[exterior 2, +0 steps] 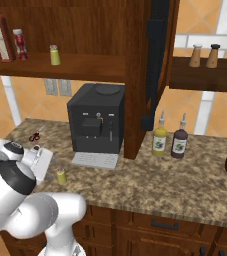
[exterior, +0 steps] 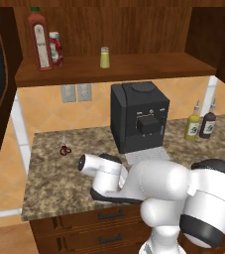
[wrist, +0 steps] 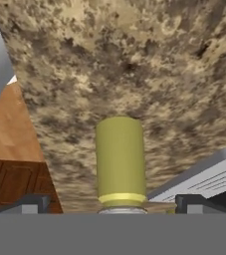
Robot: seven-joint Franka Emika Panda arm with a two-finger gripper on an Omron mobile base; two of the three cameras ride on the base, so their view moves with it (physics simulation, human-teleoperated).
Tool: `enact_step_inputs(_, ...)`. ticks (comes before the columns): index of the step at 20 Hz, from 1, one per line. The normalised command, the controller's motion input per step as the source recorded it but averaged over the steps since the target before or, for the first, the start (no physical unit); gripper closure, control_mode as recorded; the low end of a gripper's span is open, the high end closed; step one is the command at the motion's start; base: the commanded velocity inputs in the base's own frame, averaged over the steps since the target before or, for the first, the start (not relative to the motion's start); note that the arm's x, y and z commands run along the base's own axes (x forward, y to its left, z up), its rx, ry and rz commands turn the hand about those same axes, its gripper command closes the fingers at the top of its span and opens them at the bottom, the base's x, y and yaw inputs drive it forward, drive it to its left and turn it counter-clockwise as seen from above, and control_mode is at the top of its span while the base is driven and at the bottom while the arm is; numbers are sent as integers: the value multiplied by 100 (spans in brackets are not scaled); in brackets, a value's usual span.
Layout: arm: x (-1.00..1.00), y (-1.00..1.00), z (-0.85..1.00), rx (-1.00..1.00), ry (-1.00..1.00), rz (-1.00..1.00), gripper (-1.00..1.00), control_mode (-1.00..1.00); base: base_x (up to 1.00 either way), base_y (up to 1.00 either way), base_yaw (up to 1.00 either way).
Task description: Put the shaker and condiment bottle from the counter next to their counterparts in the cabinet.
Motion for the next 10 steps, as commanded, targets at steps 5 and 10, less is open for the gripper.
enact_step_inputs(5, 0, 0, 0, 0, 0, 0, -100, -100, 0, 0, 0)
enact_step_inputs(10, 23, 0, -3, 0, 7, 0, -100, -100, 0, 0, 0)
